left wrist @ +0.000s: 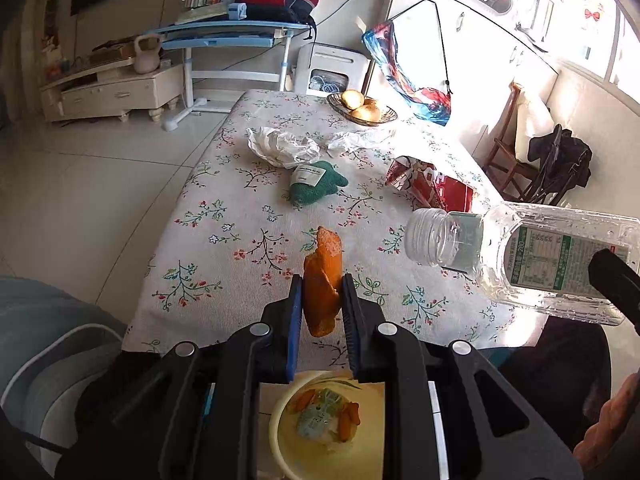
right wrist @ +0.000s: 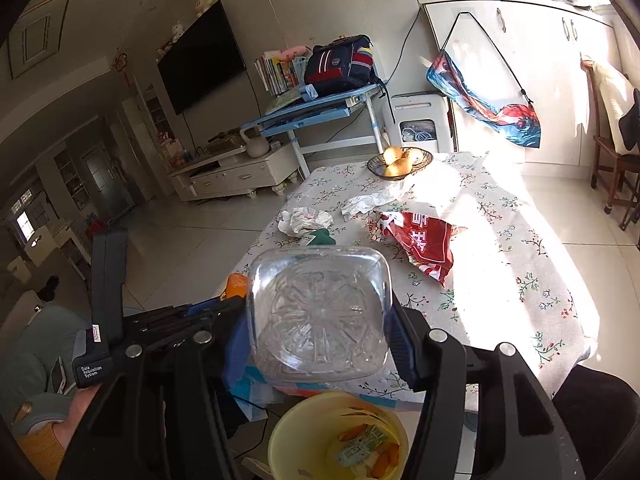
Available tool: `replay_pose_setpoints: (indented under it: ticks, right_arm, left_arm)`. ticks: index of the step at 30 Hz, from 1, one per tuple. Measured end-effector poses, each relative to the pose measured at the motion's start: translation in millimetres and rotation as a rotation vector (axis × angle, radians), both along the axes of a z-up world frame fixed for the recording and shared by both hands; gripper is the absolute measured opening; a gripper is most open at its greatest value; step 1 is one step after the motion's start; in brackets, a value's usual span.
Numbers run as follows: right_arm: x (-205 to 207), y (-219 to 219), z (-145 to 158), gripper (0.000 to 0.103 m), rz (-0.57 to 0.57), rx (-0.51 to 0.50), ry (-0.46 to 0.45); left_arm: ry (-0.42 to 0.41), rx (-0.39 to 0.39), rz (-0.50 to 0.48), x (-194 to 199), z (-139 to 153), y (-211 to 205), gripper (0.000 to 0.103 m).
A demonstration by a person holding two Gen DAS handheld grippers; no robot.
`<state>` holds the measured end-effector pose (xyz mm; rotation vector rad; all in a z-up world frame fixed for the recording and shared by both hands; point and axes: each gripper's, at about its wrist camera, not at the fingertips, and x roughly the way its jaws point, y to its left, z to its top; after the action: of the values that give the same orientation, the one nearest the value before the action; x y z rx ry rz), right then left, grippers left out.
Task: Collect trash
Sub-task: 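Carry the peel and bottle over the basin and open both grippers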
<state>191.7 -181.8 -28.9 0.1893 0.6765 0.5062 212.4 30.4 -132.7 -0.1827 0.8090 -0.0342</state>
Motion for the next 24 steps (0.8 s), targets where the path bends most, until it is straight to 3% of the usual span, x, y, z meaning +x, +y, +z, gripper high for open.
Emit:
replay_pose_setpoints:
  ticks: [12, 24]
  right_arm:
    - [-53.8, 4.5, 14.2, 0.057, 0.031, -0.088, -0.05]
    - [-74.1, 1.3, 7.4, 0.057, 0.034, -0.097, -0.029]
  left_arm:
    - [0.014, -0.003, -0.045, -38.3, -5.5, -16.5, 0.019]
    - [0.052, 0.0, -0.091, -71.3, -19.6, -30.7, 0.019]
